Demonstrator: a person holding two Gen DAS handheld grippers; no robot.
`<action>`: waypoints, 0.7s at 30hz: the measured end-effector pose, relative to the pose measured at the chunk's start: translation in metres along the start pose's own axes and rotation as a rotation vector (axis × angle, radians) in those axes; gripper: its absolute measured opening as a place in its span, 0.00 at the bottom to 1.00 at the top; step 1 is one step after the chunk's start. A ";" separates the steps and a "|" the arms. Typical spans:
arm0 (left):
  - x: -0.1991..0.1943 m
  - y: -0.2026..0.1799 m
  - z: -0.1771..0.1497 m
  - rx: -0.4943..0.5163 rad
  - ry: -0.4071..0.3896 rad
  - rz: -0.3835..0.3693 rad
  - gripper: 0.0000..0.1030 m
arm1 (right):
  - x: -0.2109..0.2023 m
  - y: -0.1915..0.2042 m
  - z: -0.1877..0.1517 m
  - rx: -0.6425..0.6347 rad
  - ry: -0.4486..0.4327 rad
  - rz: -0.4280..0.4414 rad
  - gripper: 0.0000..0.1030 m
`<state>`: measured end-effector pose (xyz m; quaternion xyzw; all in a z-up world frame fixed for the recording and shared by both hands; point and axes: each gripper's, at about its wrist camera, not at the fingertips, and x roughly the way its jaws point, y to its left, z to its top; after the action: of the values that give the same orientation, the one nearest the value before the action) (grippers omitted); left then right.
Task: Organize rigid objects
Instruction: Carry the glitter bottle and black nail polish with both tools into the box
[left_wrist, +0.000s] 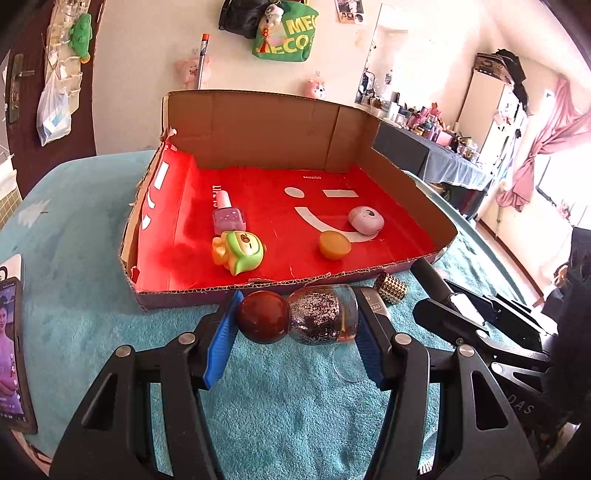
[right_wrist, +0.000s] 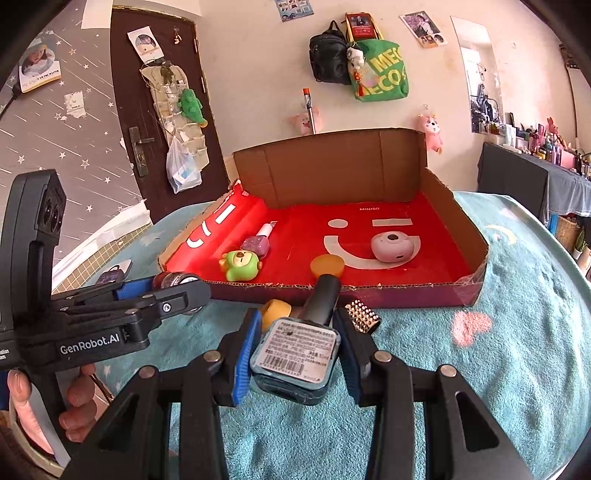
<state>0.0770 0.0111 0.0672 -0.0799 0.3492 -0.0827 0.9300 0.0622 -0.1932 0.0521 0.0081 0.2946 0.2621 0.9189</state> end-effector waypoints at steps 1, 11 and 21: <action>0.001 0.000 0.001 0.001 0.002 0.001 0.54 | 0.001 0.000 0.001 -0.002 0.004 0.005 0.42; 0.008 0.002 0.012 0.013 0.015 -0.015 0.54 | 0.008 -0.004 0.016 -0.012 0.041 0.037 0.42; 0.026 0.010 0.025 0.013 0.068 -0.046 0.54 | 0.026 -0.013 0.036 -0.016 0.094 0.069 0.42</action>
<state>0.1139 0.0174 0.0668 -0.0792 0.3782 -0.1088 0.9159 0.1057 -0.1866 0.0654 -0.0014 0.3351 0.2959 0.8945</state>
